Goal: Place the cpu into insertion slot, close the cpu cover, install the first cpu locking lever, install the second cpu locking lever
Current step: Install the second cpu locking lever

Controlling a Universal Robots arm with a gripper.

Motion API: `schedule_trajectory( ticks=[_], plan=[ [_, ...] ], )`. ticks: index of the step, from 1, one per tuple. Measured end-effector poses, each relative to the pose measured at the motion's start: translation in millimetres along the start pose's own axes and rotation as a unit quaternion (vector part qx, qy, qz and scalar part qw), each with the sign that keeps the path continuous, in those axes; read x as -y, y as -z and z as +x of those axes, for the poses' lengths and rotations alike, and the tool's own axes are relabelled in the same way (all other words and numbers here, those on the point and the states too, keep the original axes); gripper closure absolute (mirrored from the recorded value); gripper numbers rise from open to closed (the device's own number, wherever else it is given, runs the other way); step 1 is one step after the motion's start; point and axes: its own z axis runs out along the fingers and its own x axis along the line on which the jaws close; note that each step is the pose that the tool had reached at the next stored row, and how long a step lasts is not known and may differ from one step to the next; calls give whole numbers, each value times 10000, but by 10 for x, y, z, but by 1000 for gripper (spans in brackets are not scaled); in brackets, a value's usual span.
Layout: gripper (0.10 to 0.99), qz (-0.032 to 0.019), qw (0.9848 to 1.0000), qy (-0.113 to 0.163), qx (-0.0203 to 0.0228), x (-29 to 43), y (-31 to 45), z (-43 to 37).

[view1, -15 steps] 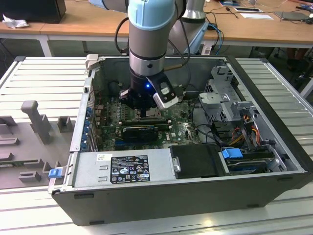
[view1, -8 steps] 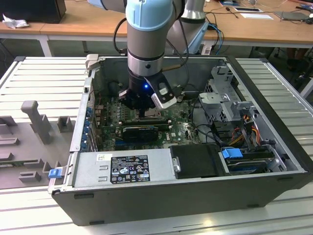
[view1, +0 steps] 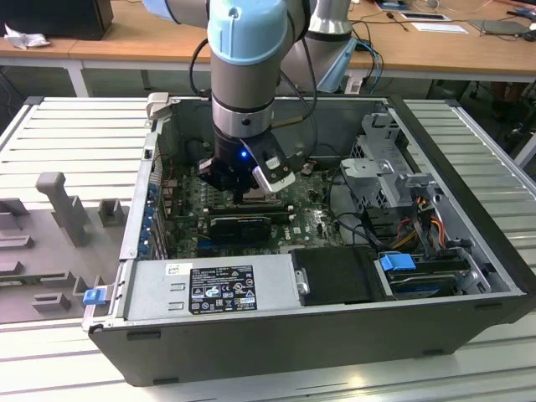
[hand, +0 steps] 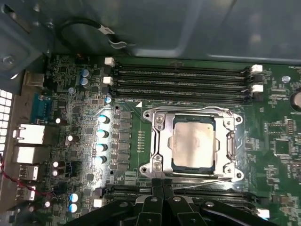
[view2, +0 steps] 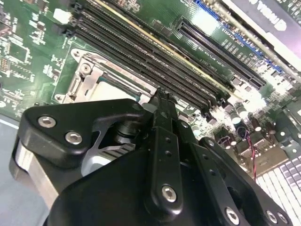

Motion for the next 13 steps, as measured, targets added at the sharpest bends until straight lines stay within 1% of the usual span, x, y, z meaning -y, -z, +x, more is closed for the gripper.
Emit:
schedule_trajectory(
  ticks=[3, 4, 5, 6, 7, 8, 10, 12, 13],
  plan=[
    [980, -3, 10000, 1, 0, 10, -63, 0],
    [980, -30, 10000, 1, 1, 16, -71, 6],
    [980, -103, 9999, 2, 5, 30, -75, 18],
    [980, -249, 9997, 3, 12, 64, -84, 46],
    [980, -366, 9993, 6, 20, 123, -91, 74],
    [980, -465, 9989, 8, 26, 151, -94, 85],
    [980, -502, 9987, 10, 28, 164, -99, 89],
    [980, -552, 9985, 11, 32, 183, -107, 91],
    [980, -591, 9982, 13, 35, 196, -111, 94]
  ],
)
